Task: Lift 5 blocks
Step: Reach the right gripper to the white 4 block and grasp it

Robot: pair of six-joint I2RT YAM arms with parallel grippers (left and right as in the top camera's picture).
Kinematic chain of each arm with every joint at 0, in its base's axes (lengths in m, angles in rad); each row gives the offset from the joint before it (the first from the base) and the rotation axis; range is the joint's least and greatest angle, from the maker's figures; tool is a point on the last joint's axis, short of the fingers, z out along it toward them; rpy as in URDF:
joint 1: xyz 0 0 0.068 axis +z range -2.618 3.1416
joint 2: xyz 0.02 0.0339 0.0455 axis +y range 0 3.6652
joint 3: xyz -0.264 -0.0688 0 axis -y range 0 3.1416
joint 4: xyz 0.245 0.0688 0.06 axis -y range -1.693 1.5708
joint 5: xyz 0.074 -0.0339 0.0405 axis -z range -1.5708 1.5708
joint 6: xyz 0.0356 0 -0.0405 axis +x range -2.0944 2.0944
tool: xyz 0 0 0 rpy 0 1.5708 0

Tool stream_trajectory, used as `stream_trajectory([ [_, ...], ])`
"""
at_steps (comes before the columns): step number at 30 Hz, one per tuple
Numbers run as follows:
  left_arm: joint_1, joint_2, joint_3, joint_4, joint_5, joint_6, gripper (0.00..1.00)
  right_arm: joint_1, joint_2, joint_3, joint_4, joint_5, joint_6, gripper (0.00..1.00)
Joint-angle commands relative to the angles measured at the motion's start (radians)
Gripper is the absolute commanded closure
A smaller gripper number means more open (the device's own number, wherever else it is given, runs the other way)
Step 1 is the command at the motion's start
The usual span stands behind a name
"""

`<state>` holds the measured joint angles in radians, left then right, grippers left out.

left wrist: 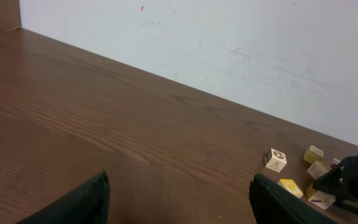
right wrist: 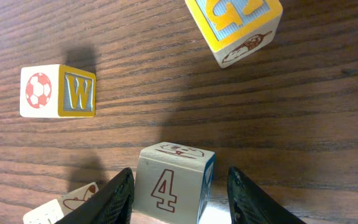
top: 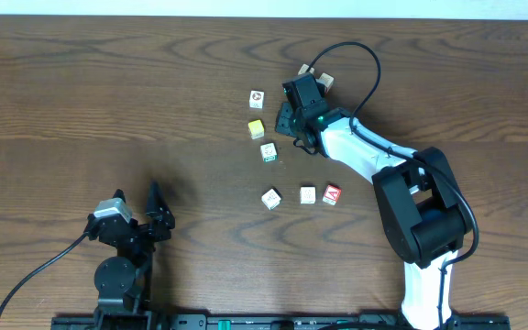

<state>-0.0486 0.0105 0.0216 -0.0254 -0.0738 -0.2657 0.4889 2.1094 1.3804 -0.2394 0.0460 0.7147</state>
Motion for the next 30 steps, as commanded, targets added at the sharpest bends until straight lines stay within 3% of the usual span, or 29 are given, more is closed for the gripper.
stream_trajectory([
  [1, 0.002, -0.005, -0.017, -0.041, -0.013, -0.002, 0.28, 0.010, 0.017, 0.022, -0.009, 0.025, -0.093, 0.56],
  [7, 0.002, -0.005, -0.017, -0.041, -0.013, -0.002, 0.28, 0.010, 0.017, 0.022, -0.022, 0.028, -0.201, 0.57],
  [8, 0.002, -0.005, -0.017, -0.041, -0.013, -0.002, 0.28, 0.010, 0.017, 0.022, -0.025, 0.029, -0.217, 0.55],
  [11, 0.002, -0.005, -0.017, -0.041, -0.013, -0.002, 0.28, 0.008, 0.017, 0.022, -0.027, 0.028, -0.256, 0.36],
  [12, 0.002, -0.005, -0.017, -0.041, -0.013, -0.002, 0.27, 0.008, 0.017, 0.022, -0.026, 0.029, -0.276, 0.35],
  [17, 0.002, -0.005, -0.017, -0.041, -0.013, -0.002, 0.28, 0.008, 0.017, 0.022, -0.023, 0.028, -0.362, 0.53],
  [22, 0.002, -0.005, -0.017, -0.041, -0.013, -0.002, 0.27, 0.008, 0.017, 0.022, -0.024, 0.028, -0.422, 0.62],
  [28, 0.002, -0.005, -0.017, -0.041, -0.013, -0.002, 0.28, 0.009, 0.017, 0.022, -0.027, 0.028, -0.452, 0.68],
  [30, 0.002, -0.005, -0.017, -0.041, -0.013, -0.002, 0.27, 0.009, 0.017, 0.022, -0.026, 0.028, -0.451, 0.64],
])
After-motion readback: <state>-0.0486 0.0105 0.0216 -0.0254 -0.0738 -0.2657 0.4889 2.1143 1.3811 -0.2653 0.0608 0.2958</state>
